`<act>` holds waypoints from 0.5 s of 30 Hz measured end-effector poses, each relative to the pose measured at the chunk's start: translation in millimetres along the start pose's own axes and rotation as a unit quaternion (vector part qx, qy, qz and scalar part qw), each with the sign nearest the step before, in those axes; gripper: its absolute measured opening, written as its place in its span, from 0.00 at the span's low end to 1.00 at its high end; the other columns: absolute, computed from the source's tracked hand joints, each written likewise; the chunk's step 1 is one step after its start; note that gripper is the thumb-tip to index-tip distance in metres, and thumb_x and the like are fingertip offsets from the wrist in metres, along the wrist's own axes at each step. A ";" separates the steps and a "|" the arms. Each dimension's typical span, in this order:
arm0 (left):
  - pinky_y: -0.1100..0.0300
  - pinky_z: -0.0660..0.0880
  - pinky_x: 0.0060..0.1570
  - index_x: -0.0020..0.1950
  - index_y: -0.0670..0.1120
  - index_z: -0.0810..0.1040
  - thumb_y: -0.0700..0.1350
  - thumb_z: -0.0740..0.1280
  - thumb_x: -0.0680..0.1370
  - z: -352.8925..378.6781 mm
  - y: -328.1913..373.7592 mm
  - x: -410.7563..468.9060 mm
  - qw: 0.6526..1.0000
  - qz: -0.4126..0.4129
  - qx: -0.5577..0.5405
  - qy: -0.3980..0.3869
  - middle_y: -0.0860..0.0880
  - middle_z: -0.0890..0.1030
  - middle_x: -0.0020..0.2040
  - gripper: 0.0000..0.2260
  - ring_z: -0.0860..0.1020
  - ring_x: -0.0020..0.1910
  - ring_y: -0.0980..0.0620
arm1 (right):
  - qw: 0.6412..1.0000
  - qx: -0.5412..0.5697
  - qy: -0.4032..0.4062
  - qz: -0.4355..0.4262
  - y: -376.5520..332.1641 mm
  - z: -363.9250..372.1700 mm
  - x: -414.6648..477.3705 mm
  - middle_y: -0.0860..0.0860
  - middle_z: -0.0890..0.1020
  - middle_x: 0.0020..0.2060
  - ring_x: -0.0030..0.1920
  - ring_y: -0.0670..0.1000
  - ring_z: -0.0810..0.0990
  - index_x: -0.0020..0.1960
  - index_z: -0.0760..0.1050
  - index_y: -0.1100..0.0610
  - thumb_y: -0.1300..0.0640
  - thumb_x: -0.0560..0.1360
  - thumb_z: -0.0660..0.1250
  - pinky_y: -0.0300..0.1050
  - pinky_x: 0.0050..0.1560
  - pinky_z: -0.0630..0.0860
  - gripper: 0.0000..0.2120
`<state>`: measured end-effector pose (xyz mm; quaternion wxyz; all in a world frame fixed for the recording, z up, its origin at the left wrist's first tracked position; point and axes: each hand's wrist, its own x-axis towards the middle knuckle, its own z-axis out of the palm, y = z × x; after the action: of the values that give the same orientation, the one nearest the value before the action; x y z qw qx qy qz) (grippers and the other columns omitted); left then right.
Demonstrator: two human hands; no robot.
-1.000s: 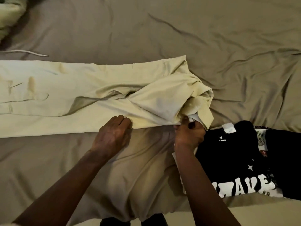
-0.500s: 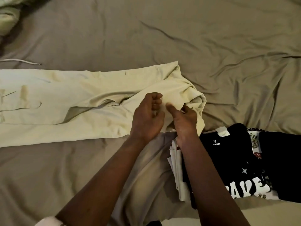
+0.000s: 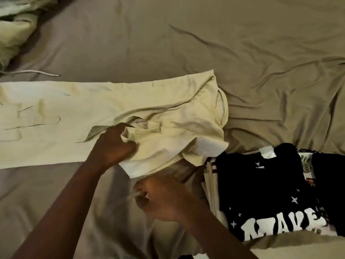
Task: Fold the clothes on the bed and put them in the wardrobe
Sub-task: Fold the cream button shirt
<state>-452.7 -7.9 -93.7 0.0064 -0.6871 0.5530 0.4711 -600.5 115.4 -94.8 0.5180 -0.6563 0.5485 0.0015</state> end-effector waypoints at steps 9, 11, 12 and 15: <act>0.60 0.74 0.46 0.38 0.60 0.84 0.41 0.62 0.64 8.2 -32.9 -23.1 0.992 0.023 -0.122 -0.020 0.62 0.84 0.40 0.16 0.81 0.44 0.62 | 0.761 0.476 0.388 0.209 27.0 -123.9 31.6 0.53 0.84 0.39 0.36 0.54 0.82 0.46 0.80 0.56 0.57 0.79 0.68 0.49 0.39 0.79 0.05; 0.55 0.77 0.54 0.40 0.58 0.86 0.45 0.63 0.65 12.5 -35.4 -22.6 0.981 -0.023 -0.193 -0.011 0.60 0.86 0.45 0.14 0.82 0.51 0.56 | 0.722 0.569 0.274 0.283 38.5 -128.5 67.0 0.58 0.78 0.42 0.36 0.55 0.75 0.50 0.77 0.61 0.58 0.79 0.70 0.44 0.34 0.77 0.06; 0.51 0.78 0.59 0.40 0.57 0.87 0.47 0.65 0.67 15.6 -35.4 -22.4 0.974 -0.033 -0.224 0.000 0.58 0.87 0.45 0.11 0.83 0.52 0.54 | 0.717 0.582 0.241 0.297 43.0 -125.6 84.0 0.59 0.76 0.40 0.34 0.54 0.72 0.51 0.76 0.62 0.59 0.78 0.70 0.41 0.29 0.75 0.07; 0.46 0.77 0.65 0.42 0.58 0.87 0.49 0.74 0.75 24.2 -38.8 -17.1 0.971 -0.014 -0.236 0.032 0.57 0.87 0.44 0.04 0.84 0.51 0.54 | 0.737 0.578 0.200 0.289 36.2 -108.2 123.4 0.54 0.73 0.29 0.26 0.51 0.69 0.45 0.75 0.59 0.60 0.77 0.70 0.32 0.20 0.62 0.05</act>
<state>-437.5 32.8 -115.9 -0.1666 -0.6917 0.4161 0.5662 -638.8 -41.9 -139.6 0.6508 -0.0260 0.6982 -0.2971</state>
